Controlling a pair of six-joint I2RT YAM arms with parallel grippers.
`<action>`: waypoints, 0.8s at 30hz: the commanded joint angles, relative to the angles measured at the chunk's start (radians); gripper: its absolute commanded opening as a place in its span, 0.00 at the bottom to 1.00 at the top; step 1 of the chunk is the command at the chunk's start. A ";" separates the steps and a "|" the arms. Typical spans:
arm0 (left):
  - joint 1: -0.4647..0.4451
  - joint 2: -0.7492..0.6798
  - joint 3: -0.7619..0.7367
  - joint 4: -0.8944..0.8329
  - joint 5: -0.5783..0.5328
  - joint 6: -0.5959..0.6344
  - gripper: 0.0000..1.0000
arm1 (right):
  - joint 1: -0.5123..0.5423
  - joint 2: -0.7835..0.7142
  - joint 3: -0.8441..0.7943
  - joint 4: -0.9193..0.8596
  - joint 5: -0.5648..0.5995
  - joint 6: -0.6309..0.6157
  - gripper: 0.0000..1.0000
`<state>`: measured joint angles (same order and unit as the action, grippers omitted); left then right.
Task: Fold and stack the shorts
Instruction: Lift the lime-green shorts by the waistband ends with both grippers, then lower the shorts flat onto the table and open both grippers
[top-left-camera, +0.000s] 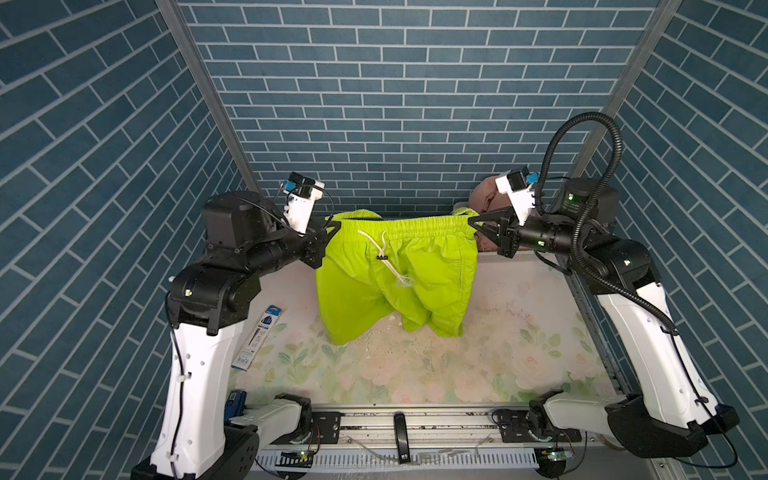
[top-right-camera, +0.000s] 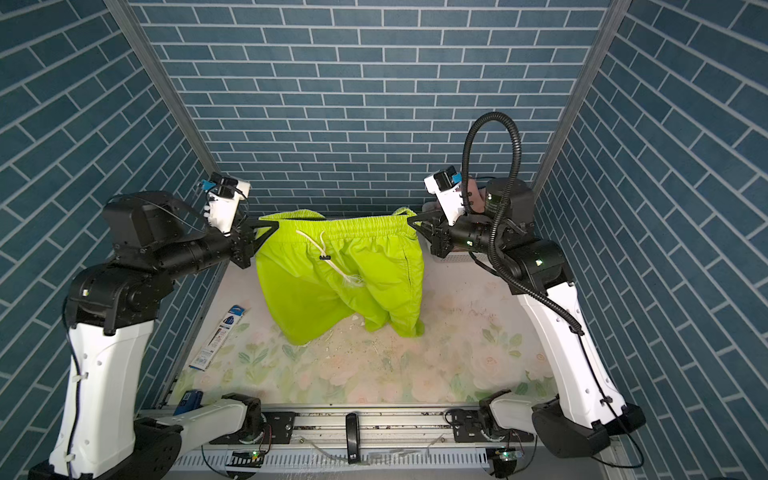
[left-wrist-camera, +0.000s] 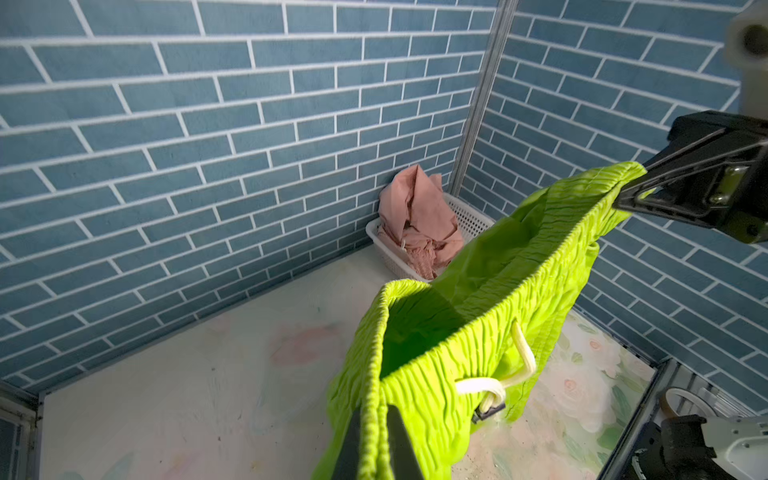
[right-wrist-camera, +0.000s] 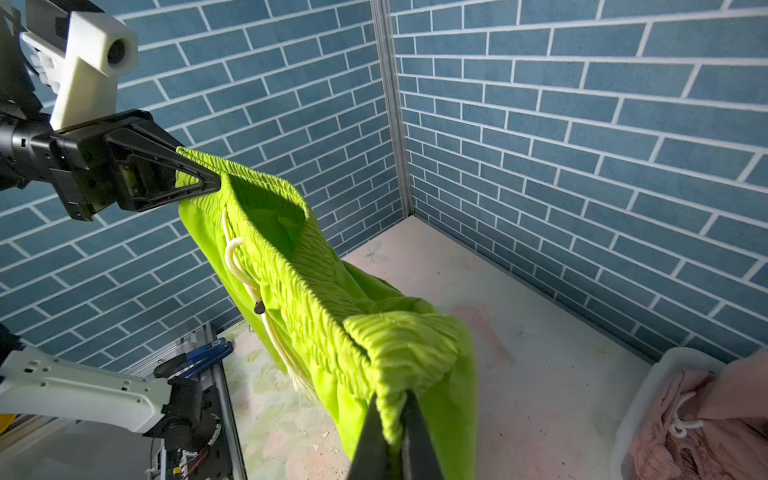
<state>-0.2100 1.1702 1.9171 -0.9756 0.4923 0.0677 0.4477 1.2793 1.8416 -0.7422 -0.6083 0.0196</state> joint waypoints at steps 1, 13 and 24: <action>0.006 -0.017 0.094 -0.064 -0.049 0.051 0.00 | -0.011 0.003 0.087 -0.074 -0.017 -0.008 0.00; 0.007 0.220 0.027 -0.111 -0.426 -0.053 0.00 | -0.015 0.361 0.208 -0.107 0.134 -0.051 0.00; 0.059 0.721 0.026 0.147 -0.594 -0.127 0.00 | -0.015 1.076 0.755 -0.090 0.277 -0.171 0.00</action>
<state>-0.1940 1.8210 1.8748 -0.8764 -0.0006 -0.0135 0.4477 2.2612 2.4561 -0.8433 -0.4297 -0.0795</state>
